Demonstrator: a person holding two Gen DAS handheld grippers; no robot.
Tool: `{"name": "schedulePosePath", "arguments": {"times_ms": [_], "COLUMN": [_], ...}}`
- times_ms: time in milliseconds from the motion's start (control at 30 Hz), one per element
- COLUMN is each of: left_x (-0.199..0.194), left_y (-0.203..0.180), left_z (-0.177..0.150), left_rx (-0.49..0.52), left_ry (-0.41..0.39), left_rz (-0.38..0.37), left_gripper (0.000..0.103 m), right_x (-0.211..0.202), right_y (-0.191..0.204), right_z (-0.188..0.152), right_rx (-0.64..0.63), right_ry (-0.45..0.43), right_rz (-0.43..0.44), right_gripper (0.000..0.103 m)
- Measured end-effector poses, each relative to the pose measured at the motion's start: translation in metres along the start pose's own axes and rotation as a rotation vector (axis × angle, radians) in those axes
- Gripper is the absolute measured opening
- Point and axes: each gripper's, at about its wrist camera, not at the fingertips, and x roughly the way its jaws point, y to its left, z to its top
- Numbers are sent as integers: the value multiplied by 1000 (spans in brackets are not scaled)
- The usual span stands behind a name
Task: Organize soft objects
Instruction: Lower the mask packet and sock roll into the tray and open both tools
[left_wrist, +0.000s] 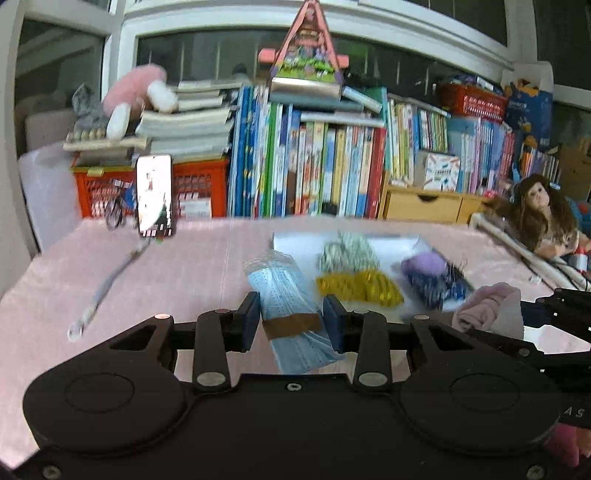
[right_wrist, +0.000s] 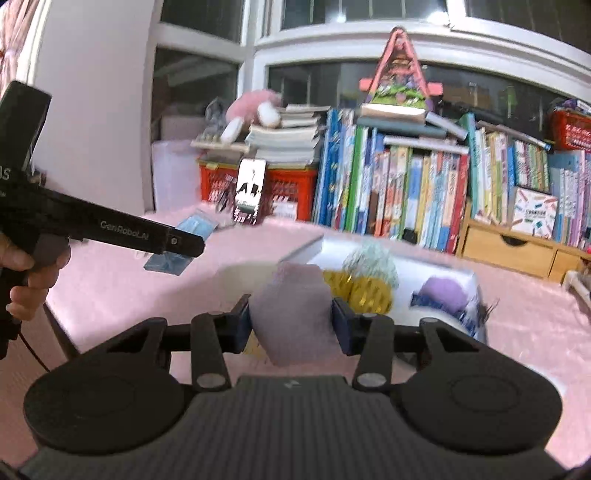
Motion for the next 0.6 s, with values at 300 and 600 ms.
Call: {"name": "schedulePosePath", "arguments": {"times_ms": [300,600], "left_x": [51,148], "left_y": [-19,-25], "left_z": [55,88], "left_rx": [26,-45], "left_ry": [51,252], "left_rz": [-76,-136], "left_gripper": [35,35], "right_x": [24,71], "right_y": [-43,-88], "right_z": [35,59], "right_rx": [21,61], "right_ry": [28,129], "right_rz": [-68,-107], "right_gripper": [50,50]}}
